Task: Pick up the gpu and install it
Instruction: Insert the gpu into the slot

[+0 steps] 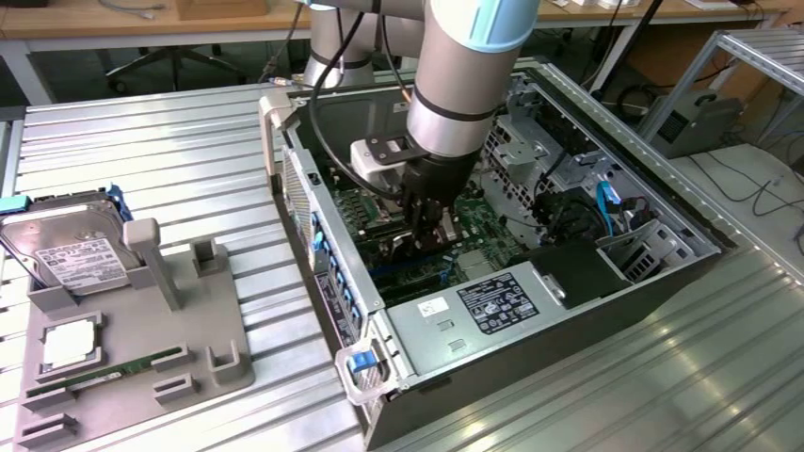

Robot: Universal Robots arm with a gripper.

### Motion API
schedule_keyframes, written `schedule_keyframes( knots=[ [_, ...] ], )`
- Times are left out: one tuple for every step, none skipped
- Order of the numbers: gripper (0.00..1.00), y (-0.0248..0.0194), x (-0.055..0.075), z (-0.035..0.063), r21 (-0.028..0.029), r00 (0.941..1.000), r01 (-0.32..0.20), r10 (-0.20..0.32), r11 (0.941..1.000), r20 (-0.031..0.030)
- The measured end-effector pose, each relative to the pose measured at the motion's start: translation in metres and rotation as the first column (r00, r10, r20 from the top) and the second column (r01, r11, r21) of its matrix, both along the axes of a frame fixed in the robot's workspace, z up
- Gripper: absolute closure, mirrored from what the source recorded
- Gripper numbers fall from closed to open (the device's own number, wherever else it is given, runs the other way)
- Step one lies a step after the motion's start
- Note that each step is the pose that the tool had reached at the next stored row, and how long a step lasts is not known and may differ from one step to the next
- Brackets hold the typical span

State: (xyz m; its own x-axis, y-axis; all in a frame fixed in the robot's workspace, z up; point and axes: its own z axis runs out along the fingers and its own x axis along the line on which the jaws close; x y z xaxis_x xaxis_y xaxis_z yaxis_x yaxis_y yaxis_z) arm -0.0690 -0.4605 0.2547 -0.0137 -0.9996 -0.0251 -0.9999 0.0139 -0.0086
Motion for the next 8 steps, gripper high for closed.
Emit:
schedule_keyframes(
  knots=[
    [0.73,0.0000,0.0000,-0.0004,0.0002,1.0000,0.000,0.000,1.0000,0.0001],
    [0.73,0.0000,0.0000,-0.0009,0.0002,1.0000,0.000,0.000,1.0000,0.0001],
    [0.73,0.0000,0.0000,-0.0011,0.0000,1.0000,0.000,0.000,1.0000,0.0000],
    [0.73,0.0000,0.0000,-0.0011,-0.0001,1.0000,0.000,0.000,1.0000,-0.0001],
    [0.73,0.0000,0.0000,-0.0011,-0.0002,1.0000,0.000,0.000,1.0000,-0.0001],
    [0.73,0.0000,0.0000,-0.0012,-0.0001,1.0000,0.000,0.000,1.0000,-0.0001],
    [0.73,0.0000,0.0000,-0.0012,-0.0001,1.0000,0.000,0.000,1.0000,0.0000],
    [0.73,0.0000,0.0000,-0.0012,0.0000,1.0000,0.000,0.000,1.0000,0.0000]
  ],
)
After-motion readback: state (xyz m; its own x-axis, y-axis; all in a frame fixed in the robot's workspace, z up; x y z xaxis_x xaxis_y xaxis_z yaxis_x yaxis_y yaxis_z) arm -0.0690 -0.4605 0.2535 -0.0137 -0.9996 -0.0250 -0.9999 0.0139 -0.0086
